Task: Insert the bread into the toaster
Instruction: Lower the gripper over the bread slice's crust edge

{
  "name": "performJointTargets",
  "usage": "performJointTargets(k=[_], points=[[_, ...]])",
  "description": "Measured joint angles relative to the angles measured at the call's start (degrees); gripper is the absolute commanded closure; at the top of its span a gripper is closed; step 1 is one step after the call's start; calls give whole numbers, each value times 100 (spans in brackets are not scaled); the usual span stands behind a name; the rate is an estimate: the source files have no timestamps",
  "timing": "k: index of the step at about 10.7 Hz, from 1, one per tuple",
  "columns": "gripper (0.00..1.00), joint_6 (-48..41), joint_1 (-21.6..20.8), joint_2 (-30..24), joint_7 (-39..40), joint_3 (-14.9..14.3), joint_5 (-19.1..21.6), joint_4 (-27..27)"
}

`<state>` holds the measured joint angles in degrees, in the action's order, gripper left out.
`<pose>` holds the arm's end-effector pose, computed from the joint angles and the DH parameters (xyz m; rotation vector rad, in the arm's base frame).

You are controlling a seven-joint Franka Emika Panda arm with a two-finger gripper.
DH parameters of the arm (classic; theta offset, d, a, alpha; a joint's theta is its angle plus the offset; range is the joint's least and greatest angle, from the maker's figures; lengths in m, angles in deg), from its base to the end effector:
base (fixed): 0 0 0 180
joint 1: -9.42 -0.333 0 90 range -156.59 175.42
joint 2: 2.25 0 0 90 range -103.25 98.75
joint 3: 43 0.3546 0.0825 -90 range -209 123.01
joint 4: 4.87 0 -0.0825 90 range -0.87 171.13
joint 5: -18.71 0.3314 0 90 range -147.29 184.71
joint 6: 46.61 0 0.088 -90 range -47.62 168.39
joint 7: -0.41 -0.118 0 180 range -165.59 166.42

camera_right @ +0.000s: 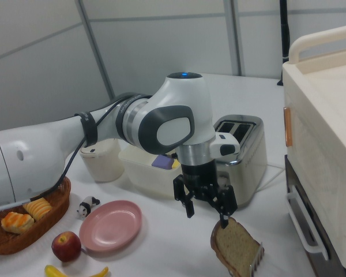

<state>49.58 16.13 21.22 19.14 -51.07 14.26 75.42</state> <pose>0.6108 -0.1526 0.5010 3.0381 0.1371 -0.2455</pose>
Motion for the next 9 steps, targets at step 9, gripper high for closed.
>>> performJointTargets(k=[9], points=[[0,1,-4,90,0,0,-95,0]])
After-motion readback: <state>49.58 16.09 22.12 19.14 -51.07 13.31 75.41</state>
